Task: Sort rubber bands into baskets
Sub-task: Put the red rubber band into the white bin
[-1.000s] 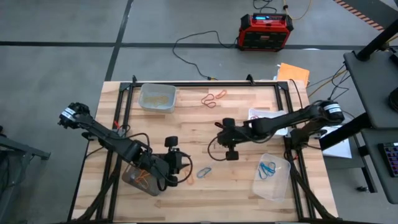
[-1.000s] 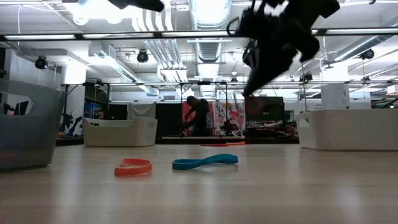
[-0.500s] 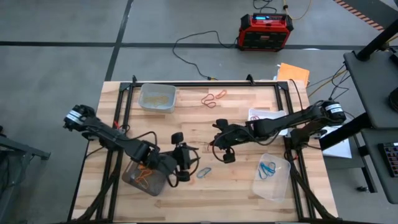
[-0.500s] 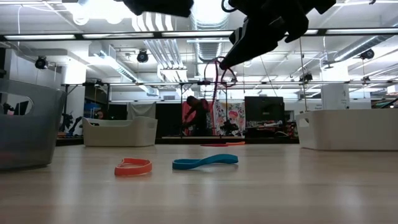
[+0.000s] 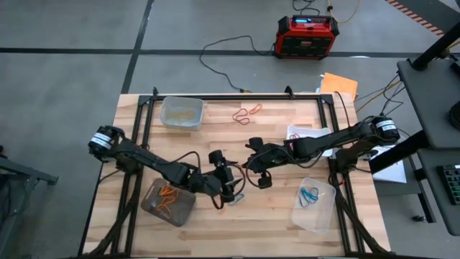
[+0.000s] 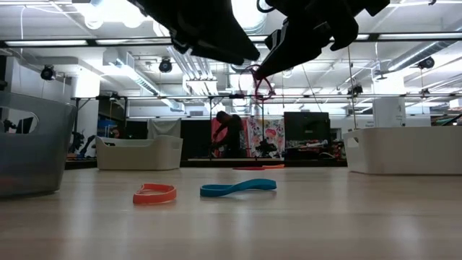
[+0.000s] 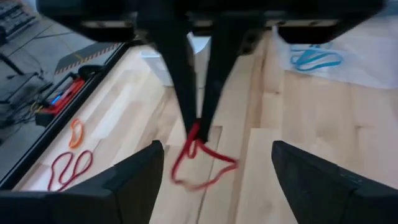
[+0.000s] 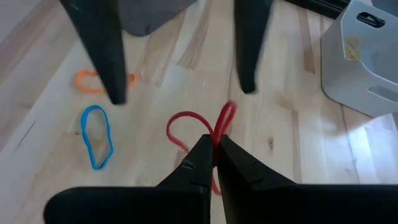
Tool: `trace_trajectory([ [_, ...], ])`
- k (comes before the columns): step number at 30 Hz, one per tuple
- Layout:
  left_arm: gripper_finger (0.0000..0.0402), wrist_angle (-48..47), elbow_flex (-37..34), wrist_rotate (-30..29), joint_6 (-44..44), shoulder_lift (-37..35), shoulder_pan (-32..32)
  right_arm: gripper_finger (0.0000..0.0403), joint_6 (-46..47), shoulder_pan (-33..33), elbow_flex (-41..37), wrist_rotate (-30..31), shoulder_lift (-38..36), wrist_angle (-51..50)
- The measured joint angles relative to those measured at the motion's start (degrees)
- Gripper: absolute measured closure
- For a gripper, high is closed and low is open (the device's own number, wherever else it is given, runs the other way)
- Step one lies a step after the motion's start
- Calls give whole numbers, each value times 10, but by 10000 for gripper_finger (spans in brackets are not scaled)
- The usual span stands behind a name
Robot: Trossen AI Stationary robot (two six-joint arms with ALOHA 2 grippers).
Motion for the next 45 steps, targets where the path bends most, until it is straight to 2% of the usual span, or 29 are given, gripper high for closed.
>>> trace_trajectory([
  [9,139,0,-5,13,4,5,21,394,-8,0,0,0,0,0],
  [20,208,30,-12,57,30,31,41,394,-2,0,0,-1,0,0],
  [25,269,59,-12,74,55,51,48,394,4,0,0,-1,0,0],
  [30,376,52,-12,74,70,52,49,394,16,0,0,-1,0,0],
  [34,396,47,-12,80,80,48,50,391,46,0,0,-2,0,8],
  [38,401,36,-12,94,87,41,50,368,75,0,0,-2,-1,10],
  [45,401,-29,-13,107,110,5,51,279,120,0,0,1,-5,9],
])
